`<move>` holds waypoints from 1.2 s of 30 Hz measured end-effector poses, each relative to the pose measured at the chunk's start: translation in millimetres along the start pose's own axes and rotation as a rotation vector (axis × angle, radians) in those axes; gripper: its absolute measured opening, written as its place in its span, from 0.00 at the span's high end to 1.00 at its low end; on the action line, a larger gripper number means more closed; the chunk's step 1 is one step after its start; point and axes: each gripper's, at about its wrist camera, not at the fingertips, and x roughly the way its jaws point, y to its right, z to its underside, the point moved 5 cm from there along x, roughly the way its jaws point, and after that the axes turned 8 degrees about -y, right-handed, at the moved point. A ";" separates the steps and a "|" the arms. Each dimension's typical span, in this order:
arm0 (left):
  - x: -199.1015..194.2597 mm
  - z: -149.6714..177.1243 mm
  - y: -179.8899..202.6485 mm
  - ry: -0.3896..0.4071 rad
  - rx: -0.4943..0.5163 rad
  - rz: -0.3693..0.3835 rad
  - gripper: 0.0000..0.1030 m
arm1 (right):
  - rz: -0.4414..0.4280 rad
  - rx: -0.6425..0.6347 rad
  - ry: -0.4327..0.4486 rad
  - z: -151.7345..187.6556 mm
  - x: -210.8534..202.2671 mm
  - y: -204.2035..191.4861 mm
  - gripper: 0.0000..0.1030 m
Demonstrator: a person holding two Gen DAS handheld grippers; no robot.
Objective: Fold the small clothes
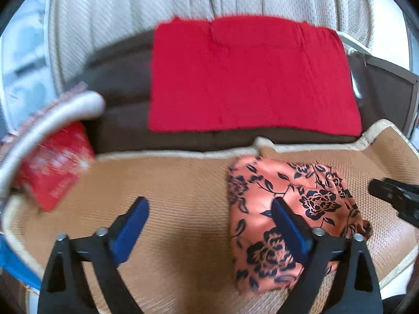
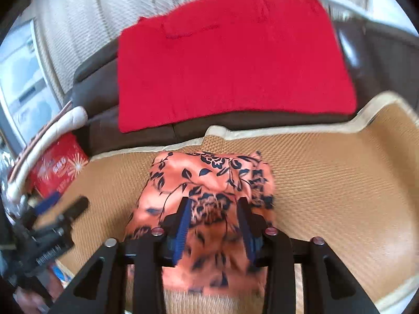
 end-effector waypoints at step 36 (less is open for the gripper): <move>-304.2 8.4 -42.8 0.362 -0.091 -0.175 0.00 | 0.004 -0.163 0.196 85.4 -244.6 -71.4 0.33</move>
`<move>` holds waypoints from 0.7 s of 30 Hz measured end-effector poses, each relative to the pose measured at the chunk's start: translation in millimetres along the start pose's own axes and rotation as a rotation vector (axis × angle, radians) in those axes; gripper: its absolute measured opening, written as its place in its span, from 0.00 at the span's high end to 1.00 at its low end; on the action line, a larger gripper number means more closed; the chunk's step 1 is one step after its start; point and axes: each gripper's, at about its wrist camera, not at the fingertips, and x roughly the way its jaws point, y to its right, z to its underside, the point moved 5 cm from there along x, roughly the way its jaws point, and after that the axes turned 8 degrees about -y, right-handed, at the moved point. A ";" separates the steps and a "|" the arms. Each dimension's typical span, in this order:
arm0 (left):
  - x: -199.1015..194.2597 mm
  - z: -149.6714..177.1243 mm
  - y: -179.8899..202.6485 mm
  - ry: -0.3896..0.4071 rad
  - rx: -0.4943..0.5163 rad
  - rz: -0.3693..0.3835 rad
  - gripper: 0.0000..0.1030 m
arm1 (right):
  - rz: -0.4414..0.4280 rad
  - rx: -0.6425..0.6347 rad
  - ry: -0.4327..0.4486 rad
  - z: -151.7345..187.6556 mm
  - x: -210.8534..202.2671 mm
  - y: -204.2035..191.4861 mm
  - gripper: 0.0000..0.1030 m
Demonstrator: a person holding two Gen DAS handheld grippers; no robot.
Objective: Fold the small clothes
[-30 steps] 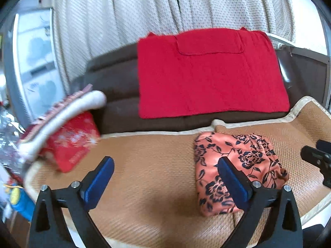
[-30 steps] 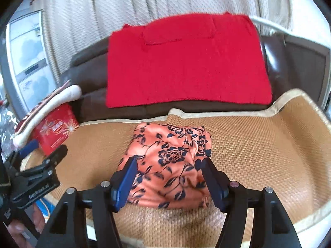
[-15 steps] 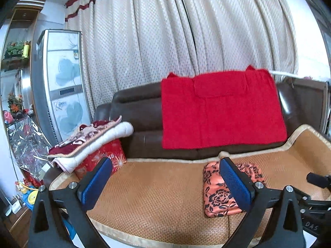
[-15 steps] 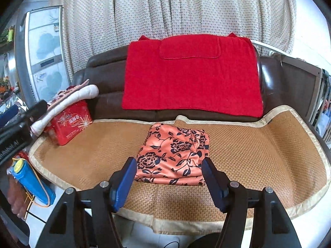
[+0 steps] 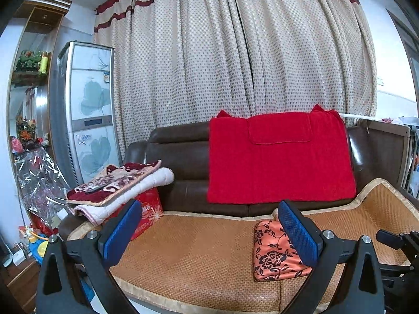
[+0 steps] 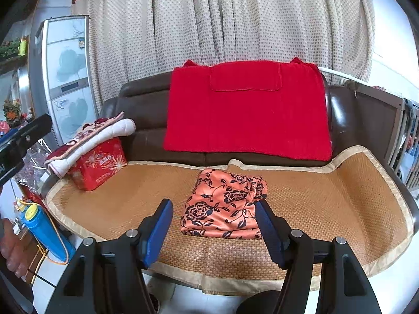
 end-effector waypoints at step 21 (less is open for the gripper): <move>-54.6 -5.8 -9.1 0.037 0.016 -0.004 0.00 | -0.012 -0.017 0.050 -2.5 -46.4 -16.5 0.33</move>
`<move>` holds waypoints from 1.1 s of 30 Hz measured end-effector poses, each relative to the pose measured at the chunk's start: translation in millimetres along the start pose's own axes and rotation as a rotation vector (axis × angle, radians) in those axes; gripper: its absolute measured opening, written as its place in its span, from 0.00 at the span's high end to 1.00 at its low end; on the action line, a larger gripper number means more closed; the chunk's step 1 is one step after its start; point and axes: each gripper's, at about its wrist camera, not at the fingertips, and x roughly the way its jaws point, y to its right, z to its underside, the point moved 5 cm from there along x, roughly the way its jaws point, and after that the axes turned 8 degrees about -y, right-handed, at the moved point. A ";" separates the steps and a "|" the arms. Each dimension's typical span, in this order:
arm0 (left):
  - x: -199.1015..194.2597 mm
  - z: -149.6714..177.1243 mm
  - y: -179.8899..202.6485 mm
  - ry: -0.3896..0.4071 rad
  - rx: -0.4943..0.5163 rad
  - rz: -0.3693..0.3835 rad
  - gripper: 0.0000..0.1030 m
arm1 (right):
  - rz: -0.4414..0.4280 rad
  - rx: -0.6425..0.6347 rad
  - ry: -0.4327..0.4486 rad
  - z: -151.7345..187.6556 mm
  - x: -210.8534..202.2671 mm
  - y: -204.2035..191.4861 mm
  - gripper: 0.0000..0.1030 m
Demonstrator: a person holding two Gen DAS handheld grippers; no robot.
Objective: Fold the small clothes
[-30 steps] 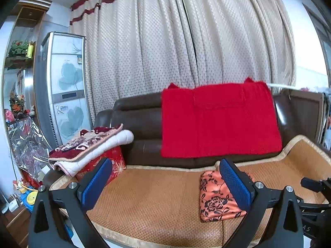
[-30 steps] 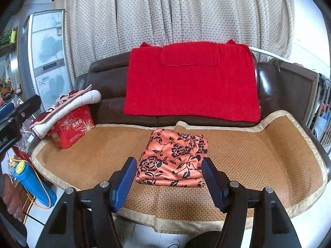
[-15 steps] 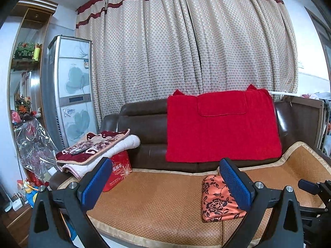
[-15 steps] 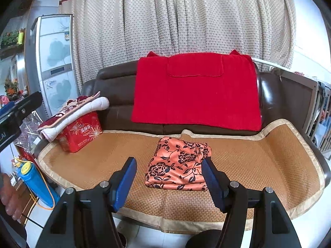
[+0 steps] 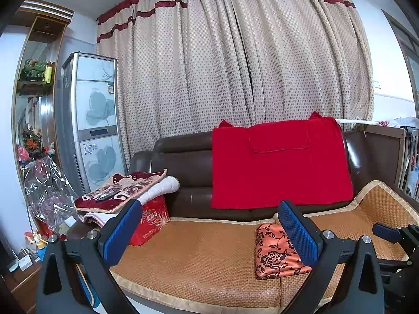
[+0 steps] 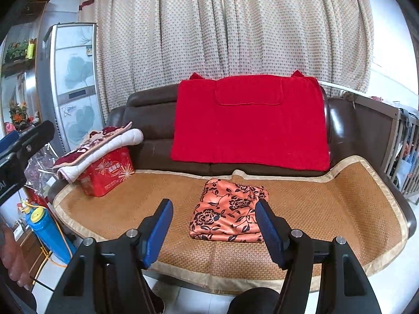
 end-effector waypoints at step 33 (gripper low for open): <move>55.5 -21.0 8.7 -0.057 0.020 0.023 0.00 | 0.040 0.041 -0.030 -27.5 43.4 10.7 0.33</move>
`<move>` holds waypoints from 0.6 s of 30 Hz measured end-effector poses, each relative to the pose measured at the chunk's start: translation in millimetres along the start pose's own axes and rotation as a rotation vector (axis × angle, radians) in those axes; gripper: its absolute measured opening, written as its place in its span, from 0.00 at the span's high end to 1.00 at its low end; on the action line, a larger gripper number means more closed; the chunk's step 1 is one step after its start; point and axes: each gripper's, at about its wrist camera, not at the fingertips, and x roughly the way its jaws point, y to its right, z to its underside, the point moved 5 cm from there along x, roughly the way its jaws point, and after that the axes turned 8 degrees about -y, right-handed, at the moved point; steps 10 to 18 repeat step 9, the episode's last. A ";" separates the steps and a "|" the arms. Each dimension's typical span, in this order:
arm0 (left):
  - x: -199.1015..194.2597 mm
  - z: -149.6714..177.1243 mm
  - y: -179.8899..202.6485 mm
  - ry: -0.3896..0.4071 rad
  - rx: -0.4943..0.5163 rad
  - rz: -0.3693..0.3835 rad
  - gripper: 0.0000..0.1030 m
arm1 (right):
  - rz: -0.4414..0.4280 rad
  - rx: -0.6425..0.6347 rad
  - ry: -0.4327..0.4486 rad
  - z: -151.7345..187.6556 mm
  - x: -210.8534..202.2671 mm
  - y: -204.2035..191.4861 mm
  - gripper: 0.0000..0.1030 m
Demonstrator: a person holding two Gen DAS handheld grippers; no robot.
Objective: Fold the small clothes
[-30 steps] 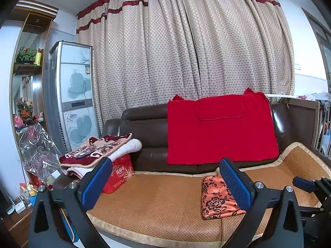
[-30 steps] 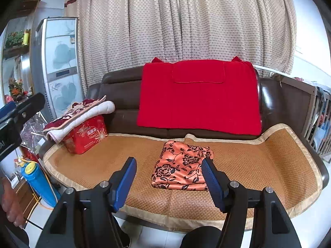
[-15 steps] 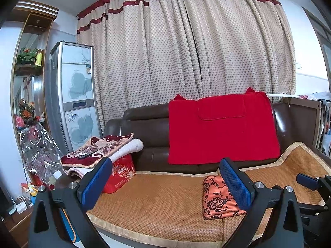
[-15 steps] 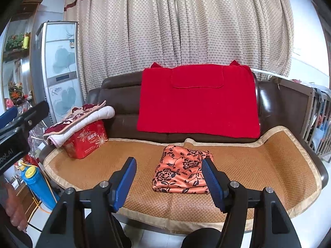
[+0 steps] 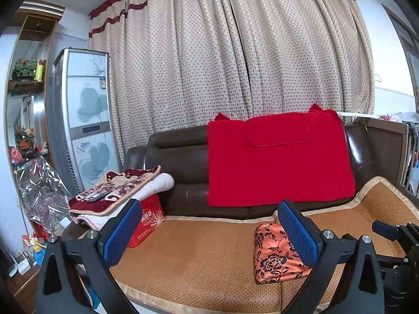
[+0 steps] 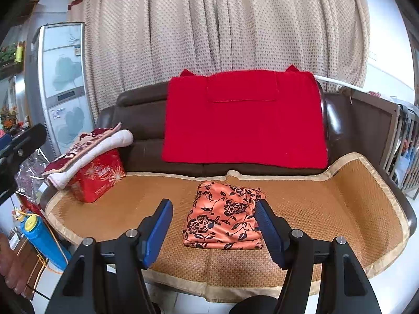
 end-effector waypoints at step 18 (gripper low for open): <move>73.6 -3.5 15.6 -0.051 0.015 0.030 0.00 | -0.007 0.010 -0.072 -25.8 68.9 6.2 0.33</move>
